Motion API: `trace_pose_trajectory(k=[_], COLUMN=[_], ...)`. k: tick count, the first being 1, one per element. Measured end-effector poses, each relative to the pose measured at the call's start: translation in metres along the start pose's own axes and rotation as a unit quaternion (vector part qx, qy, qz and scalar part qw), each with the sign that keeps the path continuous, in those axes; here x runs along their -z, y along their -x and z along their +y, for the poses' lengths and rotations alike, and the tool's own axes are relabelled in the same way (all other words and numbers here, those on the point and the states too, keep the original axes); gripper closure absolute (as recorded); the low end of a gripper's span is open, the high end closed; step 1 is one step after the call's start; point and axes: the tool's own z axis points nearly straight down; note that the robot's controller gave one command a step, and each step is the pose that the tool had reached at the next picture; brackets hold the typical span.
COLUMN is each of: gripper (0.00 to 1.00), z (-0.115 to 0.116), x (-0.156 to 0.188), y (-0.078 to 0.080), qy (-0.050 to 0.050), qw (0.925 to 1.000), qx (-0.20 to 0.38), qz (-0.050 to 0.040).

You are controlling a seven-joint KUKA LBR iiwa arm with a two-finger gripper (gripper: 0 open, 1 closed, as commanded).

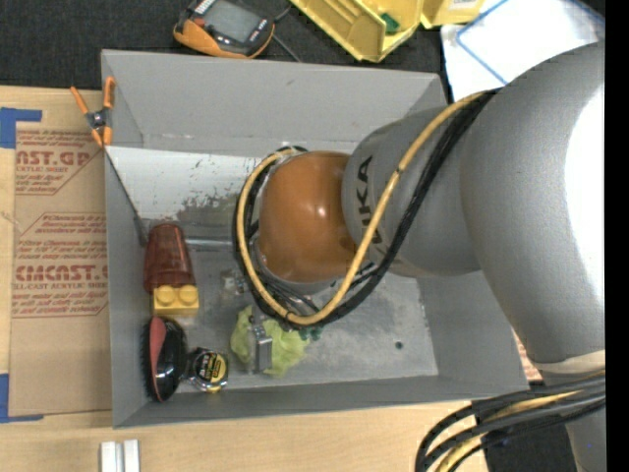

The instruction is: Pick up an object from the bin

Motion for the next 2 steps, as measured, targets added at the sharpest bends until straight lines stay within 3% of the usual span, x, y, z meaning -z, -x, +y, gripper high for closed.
trace_pose_trajectory(k=[1, 2], gripper=[0.0, 0.0], z=[0.009, -0.038], x=[-0.052, -0.019], y=[0.004, -0.025], qy=[0.0, -0.001], qw=[0.9994, 0.9974], qx=[-0.035, -0.072], qz=[0.0029, -0.0031])
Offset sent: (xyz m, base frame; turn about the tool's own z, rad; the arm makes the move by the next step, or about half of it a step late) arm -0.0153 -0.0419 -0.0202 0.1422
